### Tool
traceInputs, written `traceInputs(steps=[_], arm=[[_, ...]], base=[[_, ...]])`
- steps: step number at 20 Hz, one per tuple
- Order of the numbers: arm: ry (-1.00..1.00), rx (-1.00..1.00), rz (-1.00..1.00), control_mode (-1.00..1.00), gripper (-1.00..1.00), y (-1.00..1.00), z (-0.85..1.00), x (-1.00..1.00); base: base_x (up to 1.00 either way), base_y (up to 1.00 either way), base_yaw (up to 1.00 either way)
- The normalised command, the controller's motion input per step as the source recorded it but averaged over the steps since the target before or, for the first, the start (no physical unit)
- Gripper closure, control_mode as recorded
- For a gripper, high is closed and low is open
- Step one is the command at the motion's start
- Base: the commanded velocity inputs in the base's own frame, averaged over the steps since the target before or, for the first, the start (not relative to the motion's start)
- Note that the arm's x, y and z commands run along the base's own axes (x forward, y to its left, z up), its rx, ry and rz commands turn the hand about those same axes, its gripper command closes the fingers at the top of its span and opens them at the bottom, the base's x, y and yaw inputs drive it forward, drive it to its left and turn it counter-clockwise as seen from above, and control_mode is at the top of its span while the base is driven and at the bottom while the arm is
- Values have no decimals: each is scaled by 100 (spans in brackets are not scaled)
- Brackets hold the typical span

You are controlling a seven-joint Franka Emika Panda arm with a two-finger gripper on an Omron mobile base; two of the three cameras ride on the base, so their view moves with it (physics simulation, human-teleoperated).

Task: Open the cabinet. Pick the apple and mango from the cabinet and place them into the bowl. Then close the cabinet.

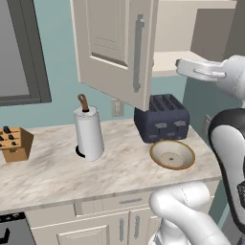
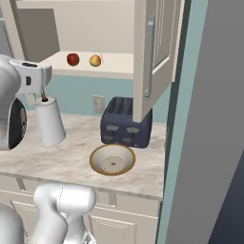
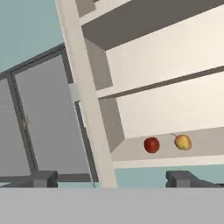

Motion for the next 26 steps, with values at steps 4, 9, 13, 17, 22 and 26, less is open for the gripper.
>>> traceInputs(steps=[4,9,13,17,22,26], arm=[[0,26,20,-100,-100,-14,-26,38],[2,5,2,-100,-100,1,-21,51],[29,20,2,-100,-100,-5,0,70],[40,30,8,-100,-100,-8,0,58],[35,18,9,-100,-100,21,-11,85],[22,3,11,-100,-100,93,-34,55]], base=[[0,0,0],[0,0,0],[0,0,0],[0,0,0],[0,0,0],[0,0,0]])
